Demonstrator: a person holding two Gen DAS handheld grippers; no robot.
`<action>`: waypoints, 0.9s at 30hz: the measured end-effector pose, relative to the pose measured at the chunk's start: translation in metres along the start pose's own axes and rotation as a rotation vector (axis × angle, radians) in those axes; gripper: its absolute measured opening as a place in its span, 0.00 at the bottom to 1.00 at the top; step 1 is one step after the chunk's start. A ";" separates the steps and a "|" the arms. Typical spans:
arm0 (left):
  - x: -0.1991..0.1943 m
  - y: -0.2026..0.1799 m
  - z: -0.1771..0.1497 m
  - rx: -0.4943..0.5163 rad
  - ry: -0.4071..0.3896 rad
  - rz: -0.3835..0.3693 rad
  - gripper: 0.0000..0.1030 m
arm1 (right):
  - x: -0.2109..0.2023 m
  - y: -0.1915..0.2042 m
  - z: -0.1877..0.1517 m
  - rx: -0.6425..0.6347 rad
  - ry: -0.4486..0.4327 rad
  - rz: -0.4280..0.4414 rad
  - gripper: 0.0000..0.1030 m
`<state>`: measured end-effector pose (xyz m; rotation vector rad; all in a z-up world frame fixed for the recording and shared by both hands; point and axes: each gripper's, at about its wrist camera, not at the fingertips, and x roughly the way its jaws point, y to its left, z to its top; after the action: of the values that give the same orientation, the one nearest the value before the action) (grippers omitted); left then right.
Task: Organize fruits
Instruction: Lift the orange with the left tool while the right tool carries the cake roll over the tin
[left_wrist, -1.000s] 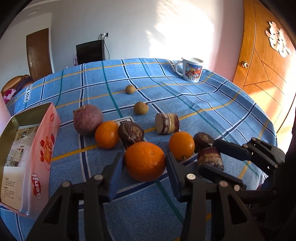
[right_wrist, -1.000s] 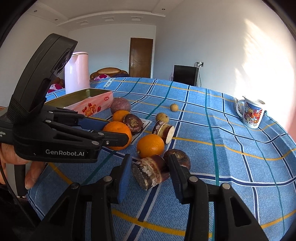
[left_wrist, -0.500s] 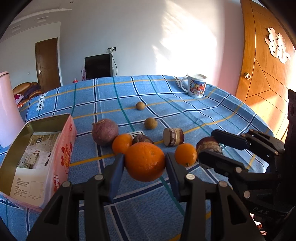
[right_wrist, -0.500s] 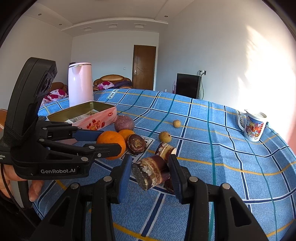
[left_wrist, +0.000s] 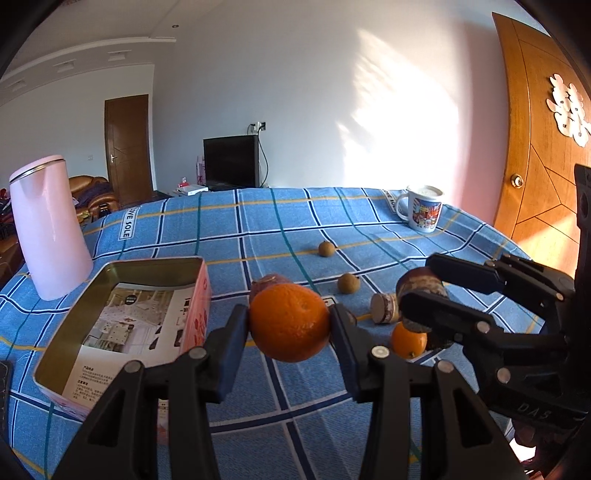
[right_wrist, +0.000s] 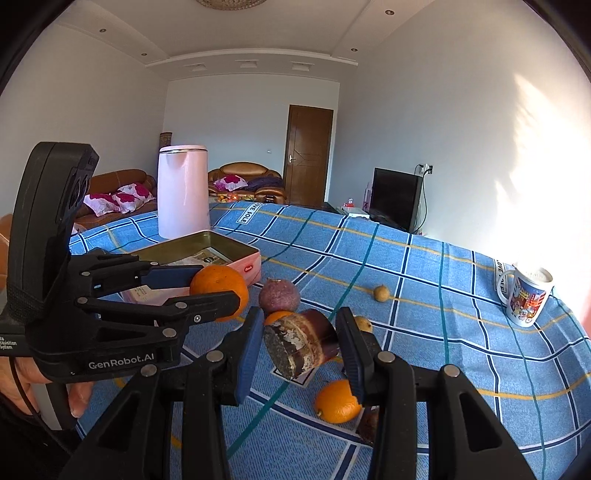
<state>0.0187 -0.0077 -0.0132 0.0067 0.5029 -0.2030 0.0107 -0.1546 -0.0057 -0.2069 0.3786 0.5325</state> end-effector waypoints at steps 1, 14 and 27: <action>-0.001 0.002 0.000 -0.002 -0.005 0.006 0.45 | 0.002 0.001 0.003 -0.003 -0.003 0.004 0.41; -0.006 0.030 0.005 -0.024 -0.020 0.057 0.45 | 0.022 0.015 0.040 -0.048 -0.031 0.052 0.41; 0.005 0.093 0.012 -0.080 0.022 0.161 0.45 | 0.071 0.039 0.085 -0.066 0.001 0.158 0.41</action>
<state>0.0471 0.0820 -0.0090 -0.0286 0.5295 -0.0254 0.0722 -0.0647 0.0394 -0.2417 0.3804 0.7015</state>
